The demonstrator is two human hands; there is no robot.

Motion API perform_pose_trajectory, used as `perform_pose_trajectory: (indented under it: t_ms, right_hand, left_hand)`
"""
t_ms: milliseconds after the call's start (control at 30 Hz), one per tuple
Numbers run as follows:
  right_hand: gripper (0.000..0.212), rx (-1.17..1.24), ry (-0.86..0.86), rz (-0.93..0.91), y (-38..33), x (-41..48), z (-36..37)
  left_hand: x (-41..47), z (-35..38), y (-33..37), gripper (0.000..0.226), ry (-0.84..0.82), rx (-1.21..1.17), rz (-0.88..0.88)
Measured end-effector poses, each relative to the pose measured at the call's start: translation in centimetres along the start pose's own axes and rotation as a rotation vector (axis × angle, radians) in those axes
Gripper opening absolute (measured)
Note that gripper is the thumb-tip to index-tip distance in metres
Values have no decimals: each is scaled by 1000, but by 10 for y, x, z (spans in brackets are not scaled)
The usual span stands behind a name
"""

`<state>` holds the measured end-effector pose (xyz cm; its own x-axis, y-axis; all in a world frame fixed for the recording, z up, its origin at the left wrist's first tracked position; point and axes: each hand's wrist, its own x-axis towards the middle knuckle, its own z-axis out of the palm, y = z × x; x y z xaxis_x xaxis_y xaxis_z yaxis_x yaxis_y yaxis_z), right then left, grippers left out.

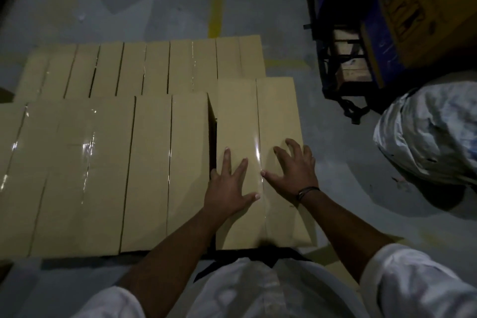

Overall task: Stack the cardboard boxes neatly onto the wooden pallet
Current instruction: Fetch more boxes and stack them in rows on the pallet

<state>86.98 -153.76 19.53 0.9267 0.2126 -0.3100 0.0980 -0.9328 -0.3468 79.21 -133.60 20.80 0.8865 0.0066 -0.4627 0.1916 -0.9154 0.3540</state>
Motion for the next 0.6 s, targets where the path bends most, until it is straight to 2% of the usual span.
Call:
perform_pose_trajectory:
  t_ms: [267, 433, 600]
  right_hand:
    - [85, -48, -201, -106, 11, 36, 15]
    - [93, -78, -401, -109, 13, 43, 27]
    - [89, -98, -395, -136, 15, 37, 27]
  left_hand:
    - [13, 16, -11, 101, 25, -5, -95]
    - [21, 23, -25, 94, -55, -126, -222]
    - [11, 34, -19, 89, -21, -27, -216]
